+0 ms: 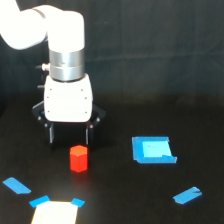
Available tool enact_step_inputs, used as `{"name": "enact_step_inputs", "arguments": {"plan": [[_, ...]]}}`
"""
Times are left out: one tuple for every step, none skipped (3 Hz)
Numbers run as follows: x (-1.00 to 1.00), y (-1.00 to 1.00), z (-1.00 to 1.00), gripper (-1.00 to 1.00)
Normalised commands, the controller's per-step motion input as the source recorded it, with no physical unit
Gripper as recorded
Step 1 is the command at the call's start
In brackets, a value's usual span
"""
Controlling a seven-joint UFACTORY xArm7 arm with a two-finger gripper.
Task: Pick up the red object from the table
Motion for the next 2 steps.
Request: {"name": "enact_step_inputs", "arguments": {"plan": [[0.18, -1.00, -0.26, 0.03], [0.45, -1.00, -1.00, 1.00]]}}
